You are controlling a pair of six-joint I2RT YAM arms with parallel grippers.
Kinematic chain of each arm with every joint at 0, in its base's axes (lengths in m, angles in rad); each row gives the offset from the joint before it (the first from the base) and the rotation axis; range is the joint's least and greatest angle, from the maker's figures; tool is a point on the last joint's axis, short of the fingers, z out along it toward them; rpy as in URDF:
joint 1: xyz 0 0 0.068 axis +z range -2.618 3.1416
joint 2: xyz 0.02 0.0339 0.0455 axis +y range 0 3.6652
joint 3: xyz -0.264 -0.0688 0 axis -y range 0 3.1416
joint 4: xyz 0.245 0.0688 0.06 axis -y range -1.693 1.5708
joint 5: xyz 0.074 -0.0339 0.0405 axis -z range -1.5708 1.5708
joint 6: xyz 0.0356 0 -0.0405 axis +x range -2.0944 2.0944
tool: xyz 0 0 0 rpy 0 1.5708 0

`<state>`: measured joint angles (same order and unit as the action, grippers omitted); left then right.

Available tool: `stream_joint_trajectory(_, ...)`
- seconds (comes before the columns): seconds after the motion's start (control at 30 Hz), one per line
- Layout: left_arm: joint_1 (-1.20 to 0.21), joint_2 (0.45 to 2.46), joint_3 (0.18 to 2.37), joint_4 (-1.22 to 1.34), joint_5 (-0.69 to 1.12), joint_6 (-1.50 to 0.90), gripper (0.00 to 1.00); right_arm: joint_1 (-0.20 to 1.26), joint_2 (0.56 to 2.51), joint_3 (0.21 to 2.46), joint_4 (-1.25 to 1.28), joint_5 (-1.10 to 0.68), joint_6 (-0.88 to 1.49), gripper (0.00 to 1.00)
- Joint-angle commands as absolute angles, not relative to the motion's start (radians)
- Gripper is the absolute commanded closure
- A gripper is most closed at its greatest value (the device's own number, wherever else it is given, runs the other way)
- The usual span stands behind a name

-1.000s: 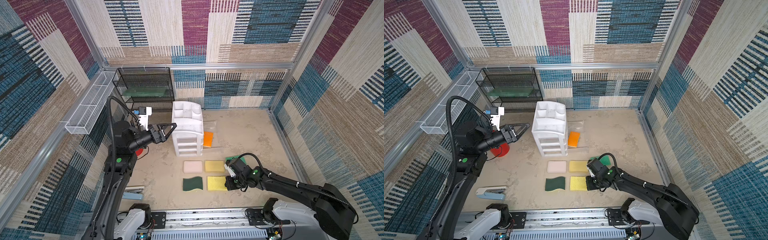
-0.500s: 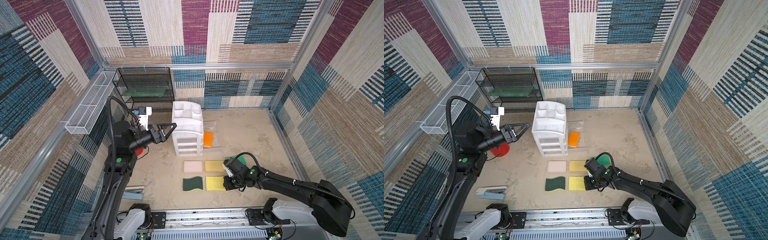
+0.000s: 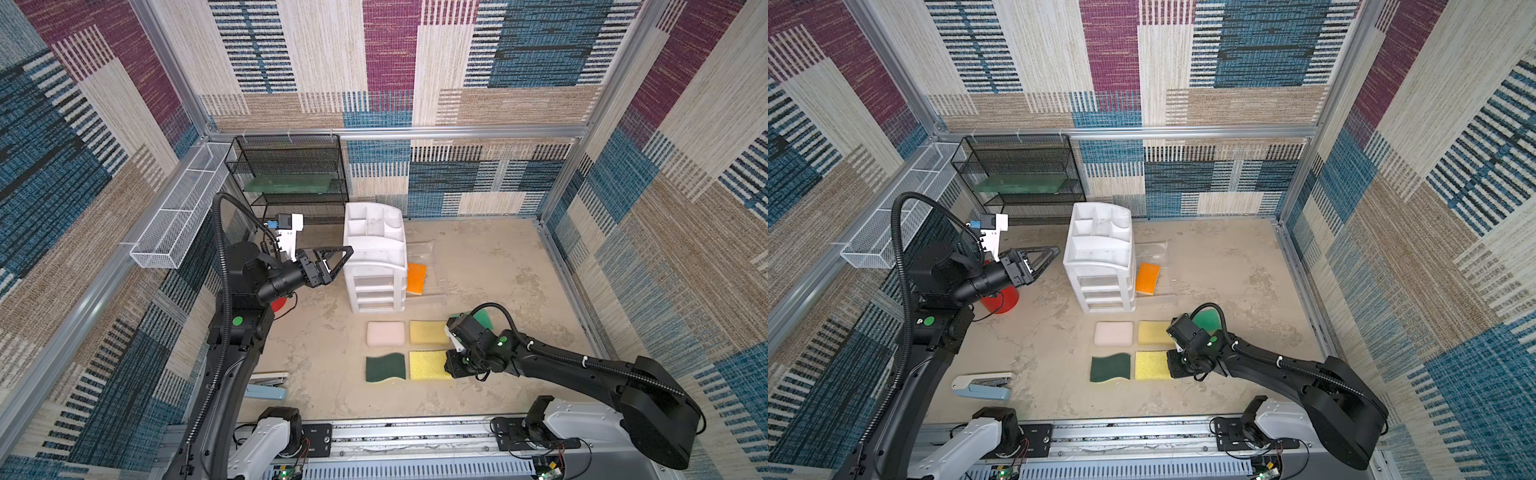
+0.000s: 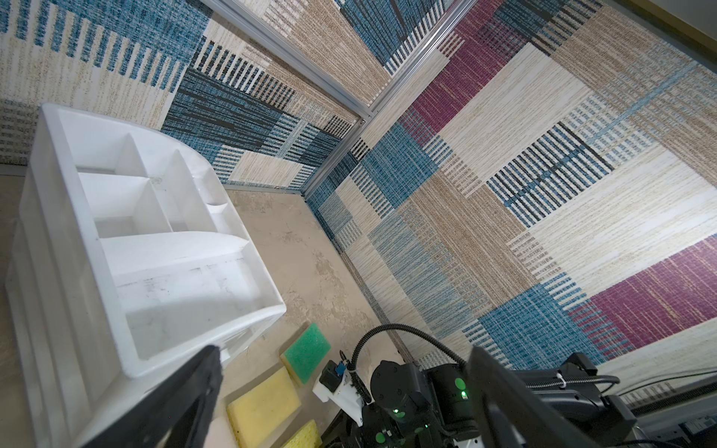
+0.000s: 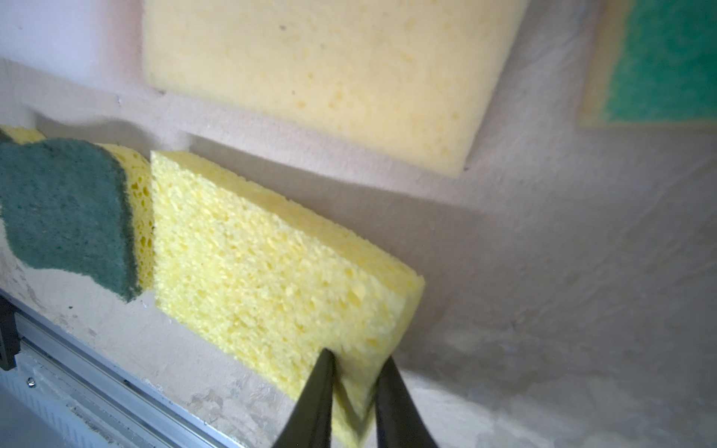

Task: Take the sponge out of the drawer
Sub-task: Place the sponge at the center of the board.

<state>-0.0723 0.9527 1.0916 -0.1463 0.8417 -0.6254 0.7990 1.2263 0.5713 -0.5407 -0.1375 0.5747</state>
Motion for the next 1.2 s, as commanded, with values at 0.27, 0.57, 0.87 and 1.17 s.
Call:
stream_joint_trajectory(0.27, -0.071, 0.947, 1.091, -0.144, 0.841, -0.604, 0.0, 0.802, 1.196, 0.581, -0.561, -0.102, 0.583, 0.66)
stream_joint_trajectory(0.57, -0.071, 0.946, 1.091, -0.144, 0.842, -0.602, 0.0, 0.801, 1.182, 0.591, -0.576, -0.092, 0.582, 0.54)
stream_joint_trajectory(0.87, -0.071, 0.951, 1.091, -0.144, 0.847, -0.599, 0.0, 0.804, 1.13, 0.655, -0.596, -0.032, 0.555, 0.41)
stream_joint_trajectory(1.17, -0.071, 0.956, 1.092, -0.158, 0.827, -0.592, 0.0, 0.802, 1.121, 0.805, -0.445, 0.134, 0.511, 0.21)
